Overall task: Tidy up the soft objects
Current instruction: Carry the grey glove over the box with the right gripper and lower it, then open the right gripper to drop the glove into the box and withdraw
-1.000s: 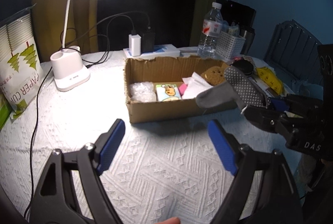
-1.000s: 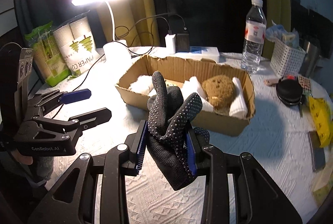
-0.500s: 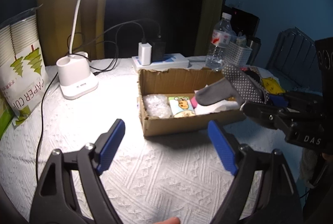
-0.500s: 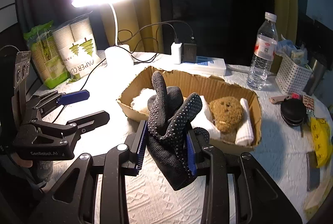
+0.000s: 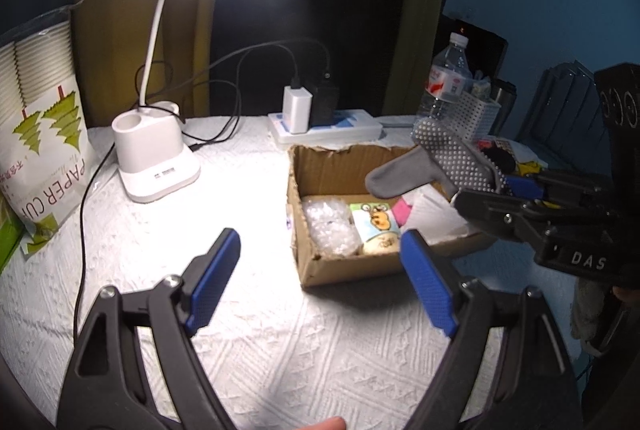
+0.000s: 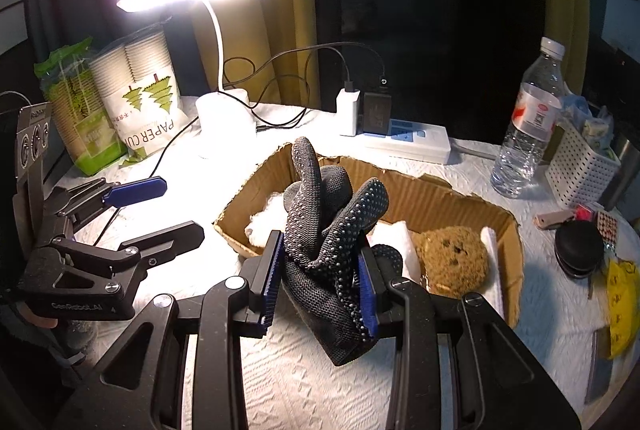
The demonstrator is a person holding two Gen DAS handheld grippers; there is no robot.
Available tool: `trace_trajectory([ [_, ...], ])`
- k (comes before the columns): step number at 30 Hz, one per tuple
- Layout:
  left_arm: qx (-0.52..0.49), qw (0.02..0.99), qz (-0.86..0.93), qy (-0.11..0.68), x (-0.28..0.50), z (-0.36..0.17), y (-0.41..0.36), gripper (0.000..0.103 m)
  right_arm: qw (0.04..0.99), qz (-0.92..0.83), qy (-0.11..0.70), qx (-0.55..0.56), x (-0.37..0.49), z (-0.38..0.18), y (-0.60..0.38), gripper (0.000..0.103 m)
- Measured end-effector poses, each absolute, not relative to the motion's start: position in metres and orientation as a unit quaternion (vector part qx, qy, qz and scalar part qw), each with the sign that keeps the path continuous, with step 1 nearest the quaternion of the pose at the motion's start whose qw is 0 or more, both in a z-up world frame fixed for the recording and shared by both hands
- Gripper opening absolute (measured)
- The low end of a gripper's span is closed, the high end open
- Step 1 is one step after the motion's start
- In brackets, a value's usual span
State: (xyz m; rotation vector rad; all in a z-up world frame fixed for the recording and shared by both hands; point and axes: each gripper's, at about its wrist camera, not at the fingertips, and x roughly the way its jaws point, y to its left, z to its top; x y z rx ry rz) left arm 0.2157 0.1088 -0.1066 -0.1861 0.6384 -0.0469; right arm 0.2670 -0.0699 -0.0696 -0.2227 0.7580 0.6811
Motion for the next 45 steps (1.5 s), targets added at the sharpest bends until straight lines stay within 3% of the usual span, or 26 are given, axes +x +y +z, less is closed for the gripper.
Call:
trace_trajectory([
  [22,-0.115,0.933,-0.015,0.34,0.251,-0.128,0.126,0.084,0.85,0.333,0.391,-0.113,0.325,-0.098,-0.038,0.036],
  [27,-0.114,0.931,-0.016,0.345,0.255,-0.131,0.125,0.084,0.848,0.328,0.4,-0.111,0.332,-0.105,-0.034,0.05],
  [45,-0.098,0.939,-0.014,0.329,0.239,-0.112,0.111,0.084,0.856,0.322,0.392,-0.098,0.313,-0.093,-0.057,0.05],
])
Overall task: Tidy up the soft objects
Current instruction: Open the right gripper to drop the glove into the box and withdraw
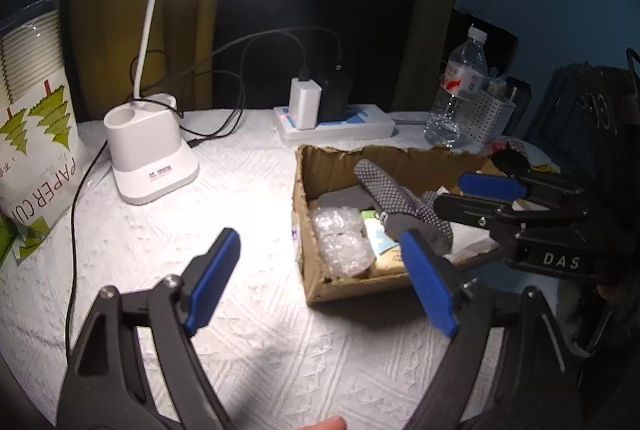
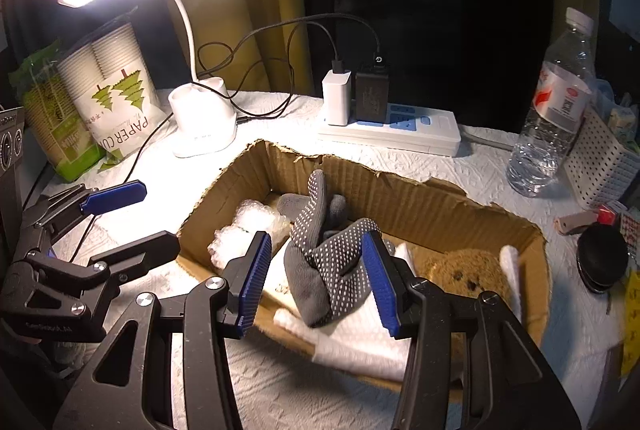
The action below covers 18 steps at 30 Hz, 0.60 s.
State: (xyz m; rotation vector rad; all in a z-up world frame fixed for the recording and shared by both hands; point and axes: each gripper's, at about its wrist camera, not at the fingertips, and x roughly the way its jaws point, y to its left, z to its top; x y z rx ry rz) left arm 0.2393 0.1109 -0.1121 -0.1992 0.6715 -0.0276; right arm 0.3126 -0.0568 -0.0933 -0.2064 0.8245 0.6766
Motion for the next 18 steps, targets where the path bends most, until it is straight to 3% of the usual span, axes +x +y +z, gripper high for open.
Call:
trace_trajectory([
  [18,-0.074,0.948,-0.035,0.308,0.2,-0.088,0.07,0.084,0.875,0.301,0.369,-0.083,0.262,-0.073,-0.106,0.05],
])
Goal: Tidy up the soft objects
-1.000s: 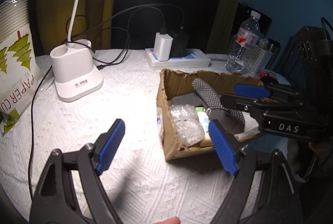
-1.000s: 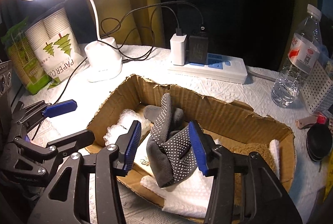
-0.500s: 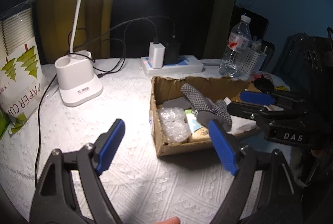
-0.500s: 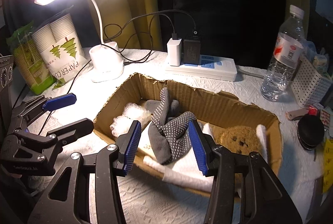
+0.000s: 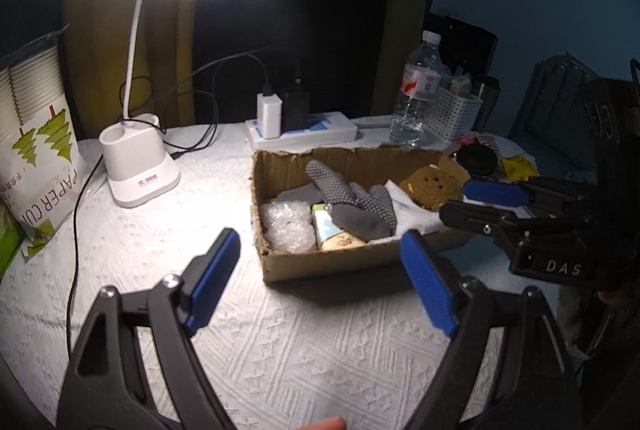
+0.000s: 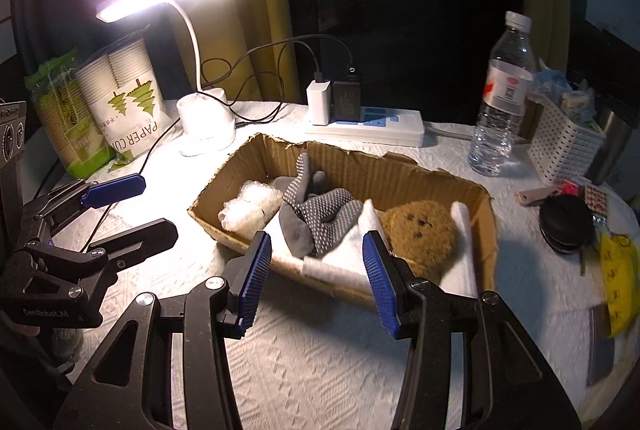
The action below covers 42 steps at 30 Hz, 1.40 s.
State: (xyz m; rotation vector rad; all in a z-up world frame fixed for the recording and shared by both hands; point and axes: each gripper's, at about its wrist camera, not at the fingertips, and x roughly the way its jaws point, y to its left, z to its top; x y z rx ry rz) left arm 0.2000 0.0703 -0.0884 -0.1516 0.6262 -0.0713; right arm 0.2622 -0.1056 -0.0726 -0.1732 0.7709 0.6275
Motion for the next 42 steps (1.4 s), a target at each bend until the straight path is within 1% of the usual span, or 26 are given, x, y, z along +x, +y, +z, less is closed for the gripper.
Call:
trace_trajectory([
  [27,-0.043,0.955,-0.072,0.284,0.136,-0.071,0.025,0.084,0.904,0.255,0.339,-0.059,0.185,-0.056,-0.17,0.051],
  [34,-0.037,0.959,-0.076,0.272,0.116,-0.063,0.018,0.084,0.909,0.251,0.328,-0.056,0.165,-0.05,-0.177,0.051],
  [42,-0.023,0.967,-0.077,0.243,0.092,-0.046,0.009,0.084,0.92,0.242,0.302,-0.062,0.139,-0.031,-0.185,0.051],
])
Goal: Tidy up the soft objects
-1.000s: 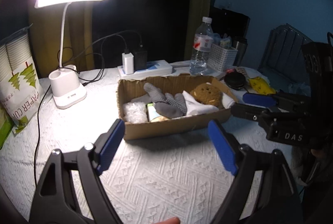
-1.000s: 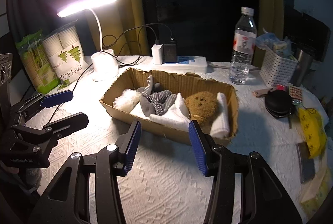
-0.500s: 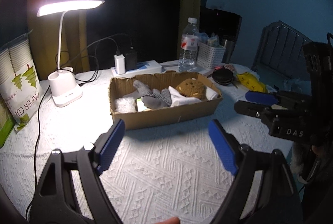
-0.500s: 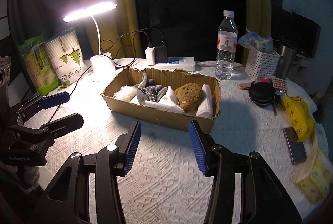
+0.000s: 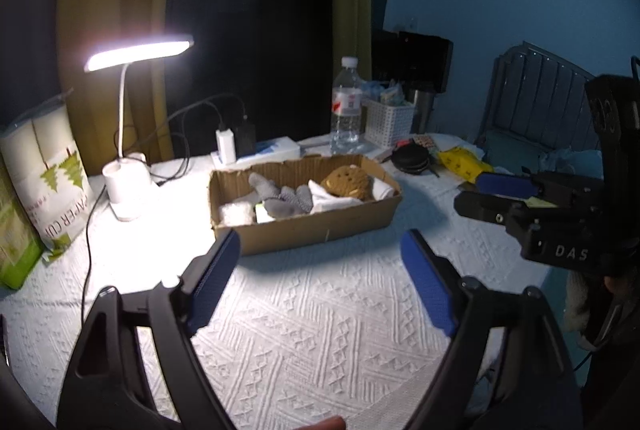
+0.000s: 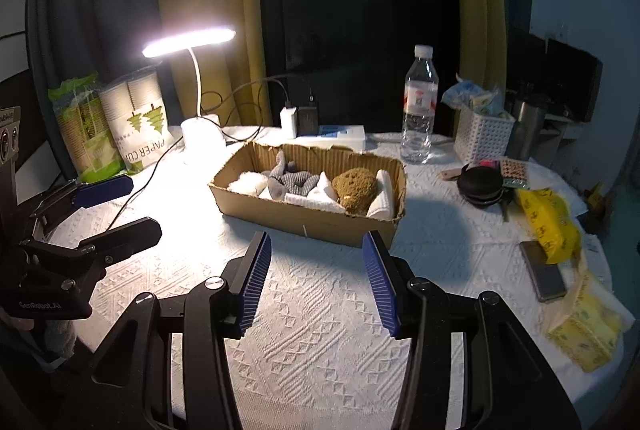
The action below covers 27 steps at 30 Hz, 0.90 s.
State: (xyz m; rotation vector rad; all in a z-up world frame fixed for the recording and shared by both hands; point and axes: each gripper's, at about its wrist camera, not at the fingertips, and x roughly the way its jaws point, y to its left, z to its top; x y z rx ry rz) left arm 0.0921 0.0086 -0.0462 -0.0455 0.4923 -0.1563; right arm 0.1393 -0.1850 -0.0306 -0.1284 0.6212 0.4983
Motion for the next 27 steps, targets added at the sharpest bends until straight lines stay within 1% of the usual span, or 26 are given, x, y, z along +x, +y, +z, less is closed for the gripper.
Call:
trace_trajectory([
  [9,-0.024,0.978,-0.075,0.194,0.059,-0.009,0.003,0.084,0.934,0.236,0.262,-0.057,0.104,0.002,-0.188,0.051],
  [10,-0.022,0.978,-0.075,0.191,0.056,-0.006,0.002,0.086,0.935,0.236,0.259,-0.056,0.101,0.004,-0.189,0.053],
  [11,-0.021,0.979,-0.073,0.188,0.053,-0.002,0.002,0.093,0.937,0.235,0.254,-0.055,0.097,0.009,-0.19,0.059],
  [12,-0.022,0.98,-0.072,0.183,0.048,0.002,0.003,0.096,0.939,0.235,0.247,-0.053,0.092,0.014,-0.191,0.06],
  [14,-0.024,0.982,-0.065,0.175,0.042,0.008,0.005,0.097,0.943,0.234,0.233,-0.051,0.082,0.025,-0.194,0.062],
  [15,-0.026,0.983,-0.06,0.171,0.039,0.012,0.007,0.097,0.944,0.233,0.228,-0.051,0.08,0.028,-0.195,0.068],
  [17,-0.029,0.985,-0.049,0.16,0.033,0.02,0.009,0.101,0.947,0.229,0.217,-0.051,0.073,0.036,-0.197,0.076],
  [21,-0.034,0.99,-0.031,0.133,0.02,0.037,0.014,0.102,0.955,0.211,0.199,-0.053,0.063,0.052,-0.2,0.078],
  [24,-0.029,0.991,-0.028,0.124,0.014,0.046,0.015,0.102,0.959,0.199,0.195,-0.054,0.061,0.058,-0.202,0.083],
  [27,-0.022,0.992,-0.028,0.117,0.008,0.052,0.014,0.102,0.96,0.198,0.187,-0.056,0.058,0.065,-0.203,0.084],
])
